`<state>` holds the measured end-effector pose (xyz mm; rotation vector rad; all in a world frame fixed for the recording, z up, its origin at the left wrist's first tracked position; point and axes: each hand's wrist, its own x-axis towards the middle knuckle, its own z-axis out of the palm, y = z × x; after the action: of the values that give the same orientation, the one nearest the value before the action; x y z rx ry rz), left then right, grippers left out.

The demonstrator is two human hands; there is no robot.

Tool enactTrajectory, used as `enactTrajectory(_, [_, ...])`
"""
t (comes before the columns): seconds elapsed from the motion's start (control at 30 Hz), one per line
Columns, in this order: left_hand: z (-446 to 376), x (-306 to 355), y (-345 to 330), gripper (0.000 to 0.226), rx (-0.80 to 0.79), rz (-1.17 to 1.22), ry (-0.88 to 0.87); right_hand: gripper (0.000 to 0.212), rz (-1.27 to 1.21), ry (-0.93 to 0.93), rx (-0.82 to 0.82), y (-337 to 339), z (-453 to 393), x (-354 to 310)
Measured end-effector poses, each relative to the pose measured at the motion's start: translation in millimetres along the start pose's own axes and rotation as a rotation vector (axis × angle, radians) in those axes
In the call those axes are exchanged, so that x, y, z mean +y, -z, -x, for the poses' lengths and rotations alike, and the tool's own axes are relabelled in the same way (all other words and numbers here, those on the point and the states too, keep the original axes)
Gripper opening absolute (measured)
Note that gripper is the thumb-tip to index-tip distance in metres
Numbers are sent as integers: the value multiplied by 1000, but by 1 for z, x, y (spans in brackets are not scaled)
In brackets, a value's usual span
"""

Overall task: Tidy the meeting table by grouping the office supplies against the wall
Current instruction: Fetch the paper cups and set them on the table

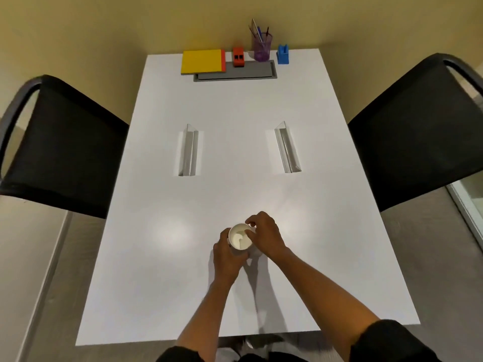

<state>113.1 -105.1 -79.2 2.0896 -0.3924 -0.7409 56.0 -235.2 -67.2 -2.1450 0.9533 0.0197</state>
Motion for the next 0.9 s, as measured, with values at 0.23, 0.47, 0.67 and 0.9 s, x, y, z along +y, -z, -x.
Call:
enactTrajectory(0.23, [-5, -7, -14, 64, 71, 55, -3, 16, 15, -33, 39, 1, -7, -3])
enactTrajectory(0.47, [-7, -10, -15, 62, 114, 21, -22, 14, 26, -17, 16, 9, -6, -10])
enactTrajectory(0.67, [-7, -12, -13, 61, 144, -6, -34, 7, -134, 35, 5, 41, -5, -19])
enactTrajectory(0.9, [-4, -11, -8, 66, 149, 38, -59, 4, -248, -80, 228, 68, 1, 10])
